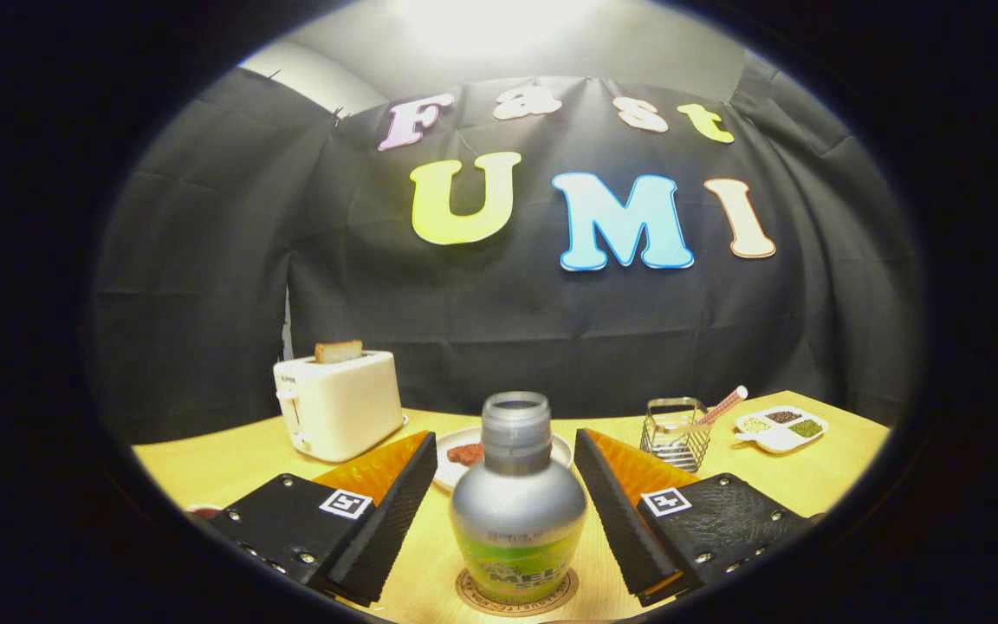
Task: Take the bottle from table, then pour the juice into the cup, finally place the bottle on the coaster
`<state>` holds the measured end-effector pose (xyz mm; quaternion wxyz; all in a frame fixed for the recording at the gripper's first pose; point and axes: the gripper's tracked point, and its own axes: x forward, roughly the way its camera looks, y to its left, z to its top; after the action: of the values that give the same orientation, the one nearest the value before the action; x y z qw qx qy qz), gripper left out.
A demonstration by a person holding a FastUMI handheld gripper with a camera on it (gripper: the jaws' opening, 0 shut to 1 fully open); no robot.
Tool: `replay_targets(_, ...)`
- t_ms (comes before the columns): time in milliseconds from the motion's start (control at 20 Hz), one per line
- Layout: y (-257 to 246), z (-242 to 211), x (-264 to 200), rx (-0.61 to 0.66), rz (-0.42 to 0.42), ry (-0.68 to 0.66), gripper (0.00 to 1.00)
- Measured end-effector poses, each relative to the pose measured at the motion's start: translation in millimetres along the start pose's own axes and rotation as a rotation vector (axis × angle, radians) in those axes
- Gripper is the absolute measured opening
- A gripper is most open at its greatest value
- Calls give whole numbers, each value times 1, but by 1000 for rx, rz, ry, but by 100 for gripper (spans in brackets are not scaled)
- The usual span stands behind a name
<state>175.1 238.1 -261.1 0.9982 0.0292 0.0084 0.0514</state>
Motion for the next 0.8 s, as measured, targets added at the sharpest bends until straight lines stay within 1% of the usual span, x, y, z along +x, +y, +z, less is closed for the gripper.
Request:
replay_targets(200,-8,78,-26,30,3,-84,97)
replay_targets(300,-18,113,-40,25,-9,-81,97)
replay_targets(450,-31,162,-57,-14,-15,-58,97)
replay_targets(600,-54,216,-76,-27,-51,-112,97)
replay_targets(700,-70,239,-90,-45,-70,-130,97)
replay_targets(800,-78,246,-103,-51,-70,-122,97)
